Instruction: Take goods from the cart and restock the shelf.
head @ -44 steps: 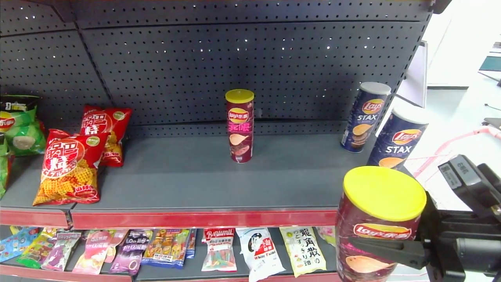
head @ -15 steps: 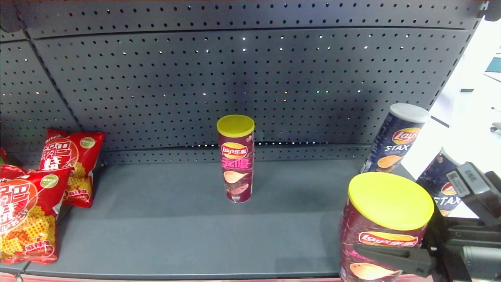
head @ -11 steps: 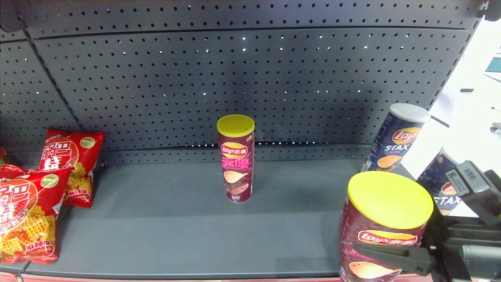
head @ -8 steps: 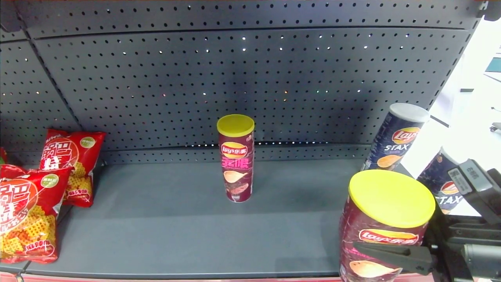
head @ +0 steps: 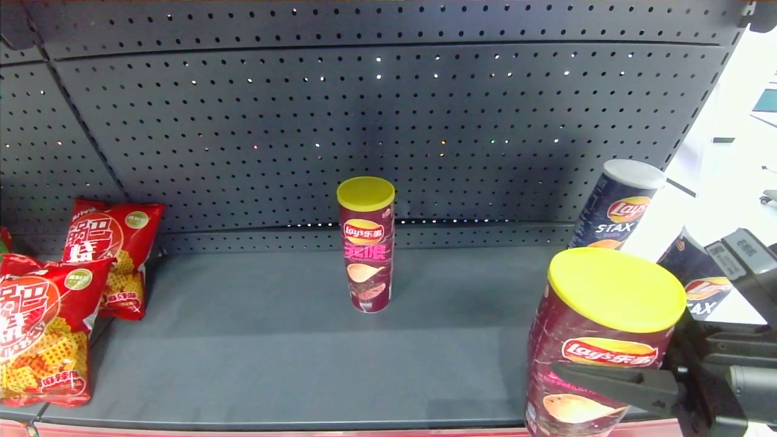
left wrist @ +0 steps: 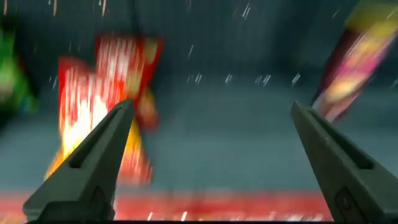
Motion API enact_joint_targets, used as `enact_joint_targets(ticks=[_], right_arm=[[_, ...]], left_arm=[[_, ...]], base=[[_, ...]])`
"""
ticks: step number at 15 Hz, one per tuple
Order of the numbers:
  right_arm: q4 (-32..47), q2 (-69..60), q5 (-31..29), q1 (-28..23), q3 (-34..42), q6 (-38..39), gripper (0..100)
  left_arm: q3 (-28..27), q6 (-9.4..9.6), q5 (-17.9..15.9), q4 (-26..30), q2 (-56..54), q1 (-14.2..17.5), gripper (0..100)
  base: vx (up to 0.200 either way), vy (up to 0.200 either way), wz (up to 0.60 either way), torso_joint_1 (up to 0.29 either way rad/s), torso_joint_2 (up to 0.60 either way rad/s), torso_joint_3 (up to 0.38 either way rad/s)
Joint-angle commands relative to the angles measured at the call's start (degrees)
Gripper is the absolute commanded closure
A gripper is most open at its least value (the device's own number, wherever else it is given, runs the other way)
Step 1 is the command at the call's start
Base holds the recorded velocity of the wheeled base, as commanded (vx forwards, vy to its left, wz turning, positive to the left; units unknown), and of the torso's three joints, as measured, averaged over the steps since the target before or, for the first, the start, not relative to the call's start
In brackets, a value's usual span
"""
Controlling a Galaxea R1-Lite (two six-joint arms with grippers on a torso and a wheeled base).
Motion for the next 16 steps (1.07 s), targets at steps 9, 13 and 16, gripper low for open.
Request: enact_joint_targets(ticks=[9, 13, 16], right_arm=[[-0.6, 0.0, 0.0, -0.1, -1.6, 2.3, 100], [-0.6, 0.3, 0.0, -0.1, -3.8, 3.2, 100], [-0.5, 0.6, 0.1, 0.2, -4.4, 3.7, 100]], left_arm=[[-3.1, 16.57, -21.4, -6.3, 33.8, -4.6, 0], [-2.8, 20.44, -38.5, -17.4, 50.0, -1.9, 0], [-3.8, 29.84, -46.9, -21.8, 61.6, 1.4, 0]], base=[[0.000, 0.000, 0.00, 0.000, 0.00, 0.000], [0.000, 0.000, 0.00, 0.000, 0.00, 0.000], [0.000, 0.000, 0.00, 0.000, 0.00, 0.000]])
